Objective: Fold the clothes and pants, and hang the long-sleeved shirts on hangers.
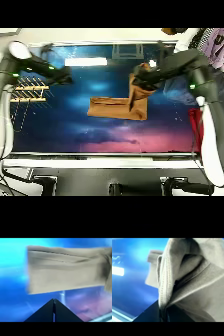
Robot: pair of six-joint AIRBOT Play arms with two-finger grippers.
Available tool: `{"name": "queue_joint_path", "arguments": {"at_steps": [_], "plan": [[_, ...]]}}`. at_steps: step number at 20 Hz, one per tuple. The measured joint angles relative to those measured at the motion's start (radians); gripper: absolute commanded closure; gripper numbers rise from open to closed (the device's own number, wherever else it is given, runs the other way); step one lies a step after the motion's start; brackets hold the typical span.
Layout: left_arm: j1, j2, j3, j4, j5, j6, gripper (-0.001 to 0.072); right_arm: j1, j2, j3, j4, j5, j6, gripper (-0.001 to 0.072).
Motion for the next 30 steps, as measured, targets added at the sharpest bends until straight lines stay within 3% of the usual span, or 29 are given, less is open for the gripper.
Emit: {"name": "queue_joint_path", "arguments": {"at_steps": [10,13,14,15,22,26,30], "plan": [[0.142,0.060,-0.015,0.042,-0.057,0.000,0.0694,0.189,-0.171,0.000,0.003,0.159,0.100,0.0664],[0.146,0.057,-0.019,0.043,-0.058,0.002,0.0694,0.198,-0.190,0.000,0.032,0.202,0.107,0.0429],[0.147,0.057,-0.020,0.043,-0.055,0.002,0.0694,0.200,-0.192,0.000,0.053,0.215,0.107,0.0262],[0.148,0.056,-0.021,0.044,-0.054,0.002,0.0694,0.201,-0.194,0.000,0.075,0.222,0.107,0.0155],[0.148,0.054,-0.022,0.045,-0.049,0.000,0.0694,0.168,-0.099,0.000,0.171,0.200,0.060,0.0151],[0.148,0.054,-0.022,0.045,-0.049,0.000,0.0694,0.011,-0.016,0.000,0.167,0.121,0.018,0.0107],[0.148,0.054,-0.022,0.045,-0.050,0.000,0.0693,-0.217,0.014,-0.031,0.153,-0.008,-0.092,0.0090]]}}
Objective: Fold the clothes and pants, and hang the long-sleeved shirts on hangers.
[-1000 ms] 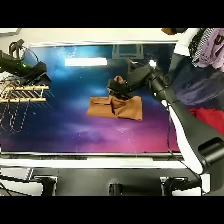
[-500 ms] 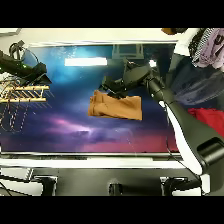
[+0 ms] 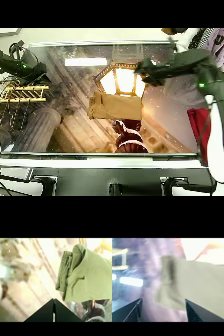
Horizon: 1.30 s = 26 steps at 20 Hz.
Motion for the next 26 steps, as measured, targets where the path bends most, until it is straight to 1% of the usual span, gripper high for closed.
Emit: {"name": "queue_joint_path", "arguments": {"at_steps": [3,5,7,8,10,13,14,16,18,20,21,22,23,24,25,26], "plan": [[0.000,0.000,0.000,0.000,0.000,0.008,0.0693,-0.140,-0.014,-0.084,0.014,-0.031,-0.095,0.0092],[0.000,0.000,0.000,0.000,0.000,0.011,0.0693,-0.194,-0.048,-0.154,0.035,-0.039,-0.158,0.0094],[0.000,0.000,0.000,0.000,0.000,0.011,0.0694,-0.217,-0.098,-0.216,0.070,-0.039,-0.225,0.0098],[0.000,-0.001,0.000,0.000,0.000,0.012,0.0694,-0.219,-0.126,-0.238,0.084,-0.038,-0.253,0.0117],[0.000,-0.003,0.000,0.000,0.000,0.013,0.0693,-0.213,-0.183,-0.265,0.111,-0.023,-0.299,0.0123],[0.000,-0.012,0.000,0.000,0.000,0.014,0.0693,-0.187,-0.263,-0.283,0.143,-0.006,-0.343,0.0137],[0.000,-0.016,0.000,0.000,0.000,0.014,0.0694,-0.175,-0.285,-0.286,0.153,-0.003,-0.354,0.0166],[0.000,-0.023,0.000,0.000,0.000,0.014,0.0693,-0.151,-0.319,-0.290,0.164,0.006,-0.371,0.0175],[0.000,-0.029,0.000,0.000,0.000,0.014,0.0694,-0.125,-0.344,-0.291,0.172,0.027,-0.380,0.0228],[0.000,-0.032,0.000,0.000,-0.001,0.013,0.0694,-0.103,-0.357,-0.292,0.185,0.049,-0.385,0.0233],[0.000,-0.034,0.000,0.000,-0.001,0.014,0.0693,-0.093,-0.362,-0.292,0.191,0.061,-0.385,0.0280],[0.000,-0.035,0.000,0.000,-0.001,0.013,0.0693,-0.083,-0.365,-0.292,0.192,0.075,-0.385,0.0373],[0.000,-0.035,0.000,0.000,-0.001,0.014,0.0693,-0.075,-0.368,-0.293,0.188,0.084,-0.381,0.0496],[0.000,-0.037,0.000,0.000,-0.001,0.014,0.0693,-0.068,-0.370,-0.293,0.178,0.092,-0.379,0.0661],[0.000,-0.039,0.000,0.000,-0.001,0.014,0.0693,-0.063,-0.371,-0.293,0.173,0.097,-0.377,0.0685],[0.000,-0.039,0.000,0.000,-0.001,0.013,0.0693,-0.060,-0.368,-0.293,0.175,0.094,-0.375,0.0686]]}}
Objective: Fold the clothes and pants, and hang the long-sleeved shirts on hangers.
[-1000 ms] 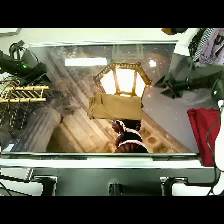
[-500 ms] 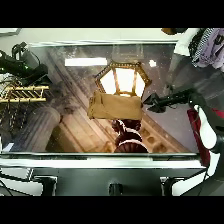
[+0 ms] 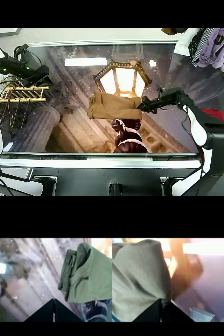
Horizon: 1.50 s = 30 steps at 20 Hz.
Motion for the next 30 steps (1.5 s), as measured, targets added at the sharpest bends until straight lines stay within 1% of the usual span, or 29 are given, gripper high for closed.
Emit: {"name": "queue_joint_path", "arguments": {"at_steps": [3,5,12,18,23,30], "plan": [[0.000,-0.001,0.000,0.000,-0.008,0.000,0.0693,0.000,0.042,0.021,0.005,-0.030,0.007,0.0687],[0.000,-0.002,0.000,0.000,-0.016,0.000,0.0693,-0.007,0.082,0.070,-0.003,-0.051,0.042,0.0687],[0.000,-0.002,0.000,0.000,-0.027,0.000,0.0693,-0.112,0.140,0.401,-0.089,-0.127,0.320,0.0687],[0.000,-0.002,0.000,0.000,-0.031,0.000,0.0693,-0.259,0.146,0.596,-0.154,-0.139,0.491,0.0687],[0.000,-0.002,0.000,0.000,-0.030,0.000,0.0693,-0.377,0.169,0.652,-0.245,-0.095,0.625,0.0687],[0.000,-0.002,0.000,0.000,-0.030,0.000,0.0693,-0.494,0.229,0.665,-0.454,-0.067,0.822,0.0687]]}}
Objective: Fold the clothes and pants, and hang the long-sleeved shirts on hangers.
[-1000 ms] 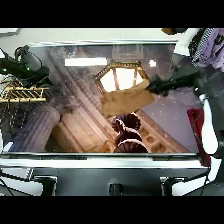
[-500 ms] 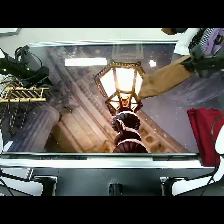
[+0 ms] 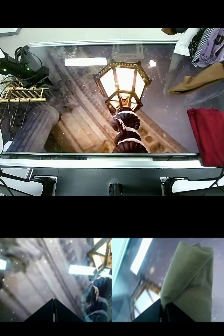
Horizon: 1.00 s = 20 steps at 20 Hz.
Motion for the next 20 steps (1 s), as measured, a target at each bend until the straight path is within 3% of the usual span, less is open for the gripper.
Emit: {"name": "queue_joint_path", "arguments": {"at_steps": [6,11,15,20], "plan": [[0.000,0.000,0.000,0.000,-0.027,0.000,0.0693,-0.051,0.043,0.000,-0.159,-0.039,0.148,0.0687],[0.000,0.000,0.000,0.000,-0.039,0.000,0.0693,-0.060,0.080,0.001,-0.350,-0.168,0.246,0.0686],[0.000,0.000,0.000,0.000,-0.042,0.010,0.0693,-0.061,0.090,-0.001,-0.510,-0.314,0.264,0.0686],[0.000,0.000,0.000,0.000,-0.057,0.028,0.0694,-0.061,0.093,-0.070,-0.616,-0.439,0.213,0.0686]]}}
